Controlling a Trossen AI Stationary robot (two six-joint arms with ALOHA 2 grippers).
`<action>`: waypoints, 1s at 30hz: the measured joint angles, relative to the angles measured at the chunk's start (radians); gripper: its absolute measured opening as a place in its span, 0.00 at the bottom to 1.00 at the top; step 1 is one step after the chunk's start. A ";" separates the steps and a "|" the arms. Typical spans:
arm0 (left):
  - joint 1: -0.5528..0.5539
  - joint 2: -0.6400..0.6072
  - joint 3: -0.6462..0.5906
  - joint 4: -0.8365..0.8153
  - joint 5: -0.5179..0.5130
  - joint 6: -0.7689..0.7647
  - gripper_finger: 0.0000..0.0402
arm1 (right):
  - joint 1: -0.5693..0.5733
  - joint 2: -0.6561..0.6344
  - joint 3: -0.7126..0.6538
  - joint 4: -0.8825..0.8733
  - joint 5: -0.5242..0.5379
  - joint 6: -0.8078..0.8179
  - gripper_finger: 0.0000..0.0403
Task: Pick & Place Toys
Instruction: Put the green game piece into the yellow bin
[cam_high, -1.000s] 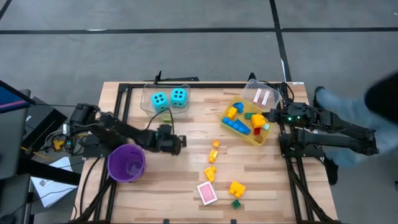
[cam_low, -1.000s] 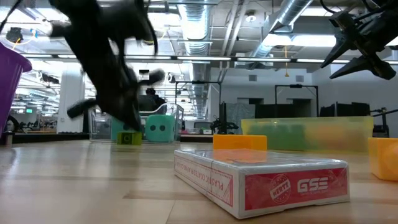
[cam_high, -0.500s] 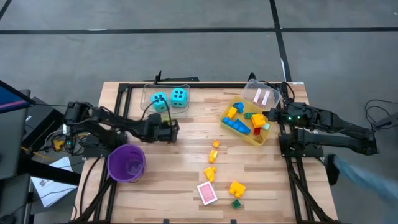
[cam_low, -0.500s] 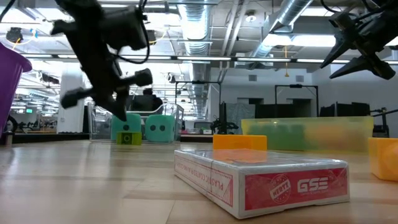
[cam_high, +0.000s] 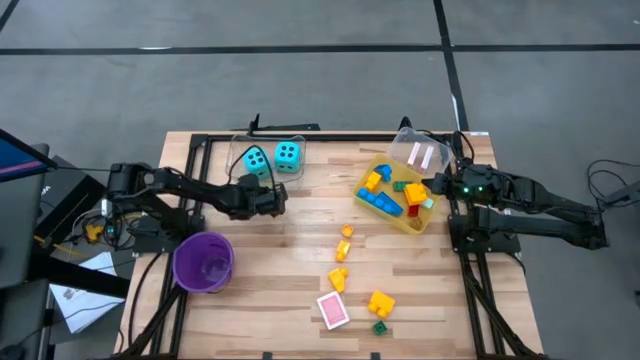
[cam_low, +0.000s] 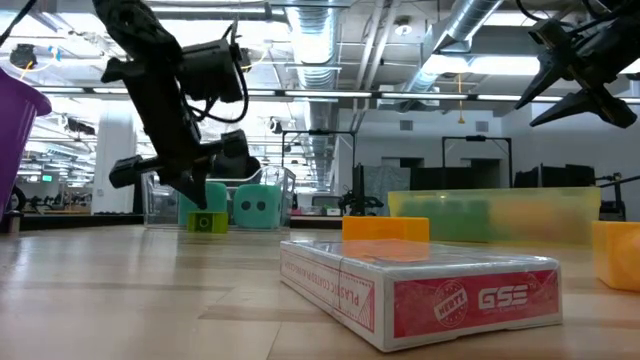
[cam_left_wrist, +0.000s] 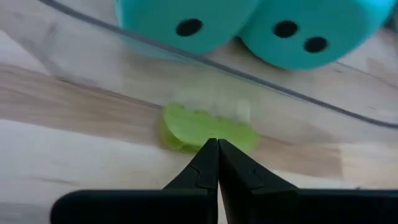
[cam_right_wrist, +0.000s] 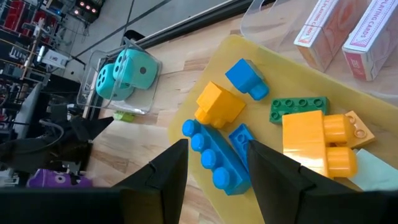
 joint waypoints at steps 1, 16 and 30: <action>0.005 0.010 0.000 0.003 -0.001 0.004 0.00 | 0.000 0.000 0.000 0.000 -0.001 0.000 0.39; 0.023 0.052 0.000 0.061 -0.070 0.005 0.00 | 0.000 0.000 0.000 -0.001 -0.023 -0.022 0.39; -0.121 0.091 0.005 0.175 0.046 -0.002 0.00 | 0.001 0.000 0.000 -0.001 -0.081 -0.027 0.39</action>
